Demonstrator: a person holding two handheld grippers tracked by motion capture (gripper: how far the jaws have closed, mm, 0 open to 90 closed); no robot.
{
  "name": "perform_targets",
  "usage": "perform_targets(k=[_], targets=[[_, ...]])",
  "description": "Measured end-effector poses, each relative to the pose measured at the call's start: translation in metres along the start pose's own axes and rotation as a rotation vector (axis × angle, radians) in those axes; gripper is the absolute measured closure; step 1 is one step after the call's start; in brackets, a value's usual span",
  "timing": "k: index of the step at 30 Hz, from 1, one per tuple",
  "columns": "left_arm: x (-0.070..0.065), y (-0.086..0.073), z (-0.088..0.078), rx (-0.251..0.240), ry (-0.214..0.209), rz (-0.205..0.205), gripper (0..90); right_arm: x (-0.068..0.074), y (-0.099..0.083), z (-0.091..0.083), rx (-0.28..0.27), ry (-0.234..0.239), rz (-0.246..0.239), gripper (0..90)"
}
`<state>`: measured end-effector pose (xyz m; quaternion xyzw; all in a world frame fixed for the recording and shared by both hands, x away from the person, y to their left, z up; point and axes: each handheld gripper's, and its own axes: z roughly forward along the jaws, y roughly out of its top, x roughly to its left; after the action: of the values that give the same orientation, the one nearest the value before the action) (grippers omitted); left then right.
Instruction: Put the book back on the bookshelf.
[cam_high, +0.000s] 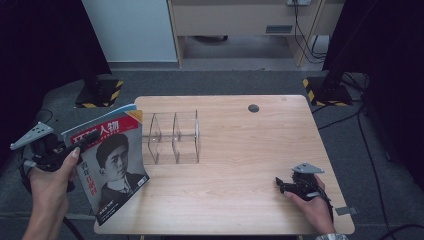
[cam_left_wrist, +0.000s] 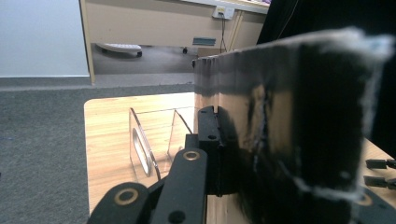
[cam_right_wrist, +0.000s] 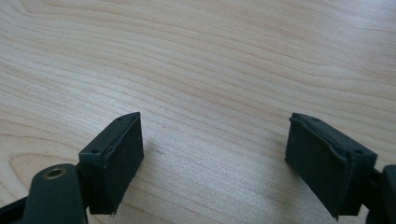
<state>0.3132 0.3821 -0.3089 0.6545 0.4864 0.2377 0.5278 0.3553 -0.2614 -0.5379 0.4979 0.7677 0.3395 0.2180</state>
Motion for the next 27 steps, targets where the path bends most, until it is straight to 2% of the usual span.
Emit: perform_targets(k=[12,15,19,27], targets=[[0.003,0.012,0.025,0.054,0.034,0.081,86.4,0.0,0.0,0.0,0.0,0.0,0.0,19.3],[0.002,0.013,0.028,0.059,0.036,0.09,86.4,0.0,0.0,0.0,0.0,0.0,0.0,19.3],[0.002,0.014,0.033,0.063,0.037,0.09,86.4,0.0,0.0,0.0,0.0,0.0,0.0,19.3],[0.007,0.019,0.04,0.047,0.049,0.065,86.4,0.0,0.0,0.0,0.0,0.0,0.0,19.3]])
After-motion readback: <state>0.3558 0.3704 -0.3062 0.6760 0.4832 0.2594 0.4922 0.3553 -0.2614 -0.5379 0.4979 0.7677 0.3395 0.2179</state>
